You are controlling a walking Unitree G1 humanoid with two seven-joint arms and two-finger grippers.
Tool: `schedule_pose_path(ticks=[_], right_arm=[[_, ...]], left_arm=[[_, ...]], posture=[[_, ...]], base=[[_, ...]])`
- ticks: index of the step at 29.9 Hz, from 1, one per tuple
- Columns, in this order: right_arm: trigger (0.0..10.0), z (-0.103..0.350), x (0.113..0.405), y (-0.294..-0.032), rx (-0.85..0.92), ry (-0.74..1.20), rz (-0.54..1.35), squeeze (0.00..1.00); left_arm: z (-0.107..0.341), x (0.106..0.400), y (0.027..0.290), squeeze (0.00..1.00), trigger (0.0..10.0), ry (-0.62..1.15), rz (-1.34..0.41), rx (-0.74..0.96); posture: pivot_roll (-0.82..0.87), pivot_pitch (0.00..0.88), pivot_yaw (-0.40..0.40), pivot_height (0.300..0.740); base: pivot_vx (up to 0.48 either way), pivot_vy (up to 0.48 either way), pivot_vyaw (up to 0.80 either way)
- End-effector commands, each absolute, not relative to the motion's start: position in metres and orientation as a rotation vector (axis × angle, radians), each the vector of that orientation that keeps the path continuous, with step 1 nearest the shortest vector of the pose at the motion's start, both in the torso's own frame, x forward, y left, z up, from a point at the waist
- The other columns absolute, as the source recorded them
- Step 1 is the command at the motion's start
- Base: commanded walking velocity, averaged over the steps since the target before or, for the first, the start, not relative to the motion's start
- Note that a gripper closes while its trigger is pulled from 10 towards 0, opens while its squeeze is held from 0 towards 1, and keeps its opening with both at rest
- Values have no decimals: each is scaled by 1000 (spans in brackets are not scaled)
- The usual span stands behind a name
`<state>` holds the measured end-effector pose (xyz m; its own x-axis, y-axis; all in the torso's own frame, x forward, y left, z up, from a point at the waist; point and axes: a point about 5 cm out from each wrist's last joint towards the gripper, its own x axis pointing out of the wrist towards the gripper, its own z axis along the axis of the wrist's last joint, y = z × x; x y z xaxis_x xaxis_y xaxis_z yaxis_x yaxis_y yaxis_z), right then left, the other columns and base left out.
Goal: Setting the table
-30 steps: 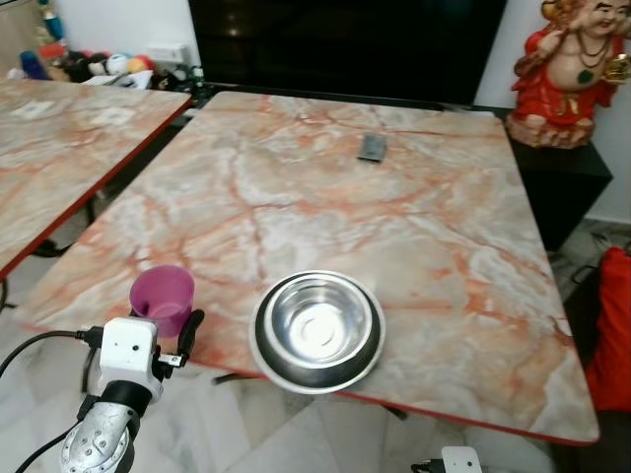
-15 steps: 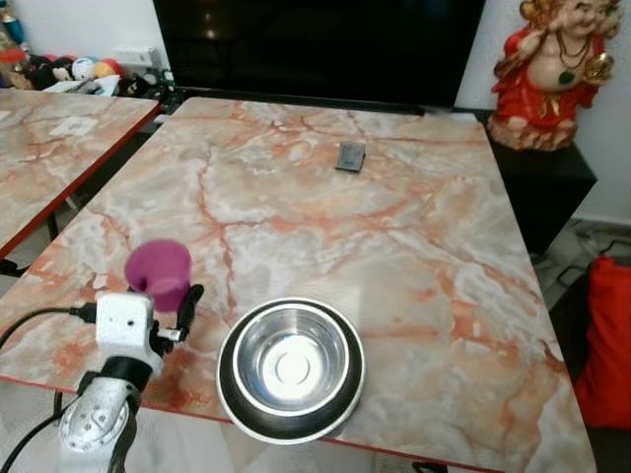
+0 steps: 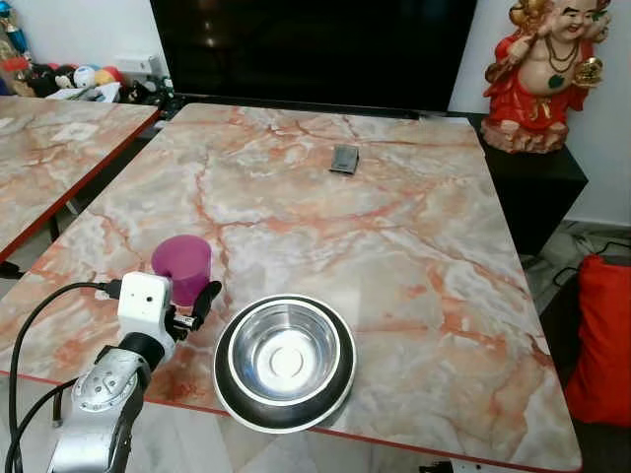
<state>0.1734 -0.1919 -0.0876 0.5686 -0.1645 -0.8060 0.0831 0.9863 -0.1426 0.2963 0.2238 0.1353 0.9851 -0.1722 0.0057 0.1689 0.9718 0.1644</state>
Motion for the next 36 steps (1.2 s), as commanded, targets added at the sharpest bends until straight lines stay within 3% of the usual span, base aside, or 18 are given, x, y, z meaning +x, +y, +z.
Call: schedule_pose_path(ticks=[1, 33, 34, 36], right_arm=[[10000, -89, 170, -192, -98, 972, -139, 0], [10000, -88, 172, -192, -103, 969, -132, 0], [10000, -88, 172, -192, -104, 969, -132, 0], [10000, -88, 172, -192, -104, 969, -132, 0]], left_arm=[[119, 297, 224, 0, 10000, 55, -193, 197], [99, 295, 232, 0, 10000, 108, -152, 140], [98, 295, 233, 78, 10000, 109, -152, 139], [98, 295, 233, 106, 10000, 109, -150, 139]], posture=[[27, 104, -10, 740], [22, 119, -16, 740], [22, 119, -17, 740], [22, 119, -17, 740]], base=[[0, 0, 0], [0, 0, 0], [0, 0, 0], [0, 0, 0]])
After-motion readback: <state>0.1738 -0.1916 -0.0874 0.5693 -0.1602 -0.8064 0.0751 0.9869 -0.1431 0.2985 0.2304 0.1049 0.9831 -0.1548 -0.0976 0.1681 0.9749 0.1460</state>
